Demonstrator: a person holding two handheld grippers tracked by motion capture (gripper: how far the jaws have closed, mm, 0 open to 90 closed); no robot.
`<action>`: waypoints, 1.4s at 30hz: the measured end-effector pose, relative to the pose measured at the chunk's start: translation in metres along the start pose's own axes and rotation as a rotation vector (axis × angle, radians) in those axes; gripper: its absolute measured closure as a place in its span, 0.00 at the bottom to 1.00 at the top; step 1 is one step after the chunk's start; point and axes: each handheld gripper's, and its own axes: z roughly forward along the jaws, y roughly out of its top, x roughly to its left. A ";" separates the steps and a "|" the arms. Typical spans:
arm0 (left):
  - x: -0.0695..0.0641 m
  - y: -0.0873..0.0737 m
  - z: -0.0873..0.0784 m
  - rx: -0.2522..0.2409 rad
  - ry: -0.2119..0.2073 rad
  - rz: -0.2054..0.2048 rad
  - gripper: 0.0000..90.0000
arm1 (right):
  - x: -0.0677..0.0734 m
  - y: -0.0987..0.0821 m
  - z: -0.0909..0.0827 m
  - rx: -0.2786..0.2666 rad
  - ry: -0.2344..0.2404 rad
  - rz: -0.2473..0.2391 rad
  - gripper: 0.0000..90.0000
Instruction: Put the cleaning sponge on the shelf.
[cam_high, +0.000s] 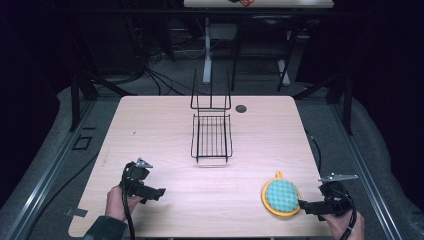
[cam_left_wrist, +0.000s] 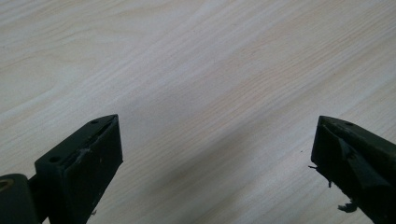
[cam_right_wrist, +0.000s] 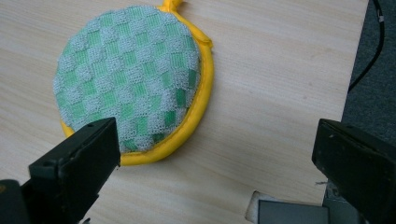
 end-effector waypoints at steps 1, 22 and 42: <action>0.000 0.000 -0.001 0.000 -0.002 -0.006 0.02 | 0.000 0.000 -0.001 -0.005 0.001 -0.004 0.00; 0.001 0.000 0.000 0.003 -0.006 0.000 0.02 | 0.015 0.011 0.009 -0.011 0.029 -0.066 0.00; -0.001 0.001 0.001 0.005 -0.012 0.011 0.02 | 0.027 0.023 0.027 -0.001 0.085 -0.092 0.00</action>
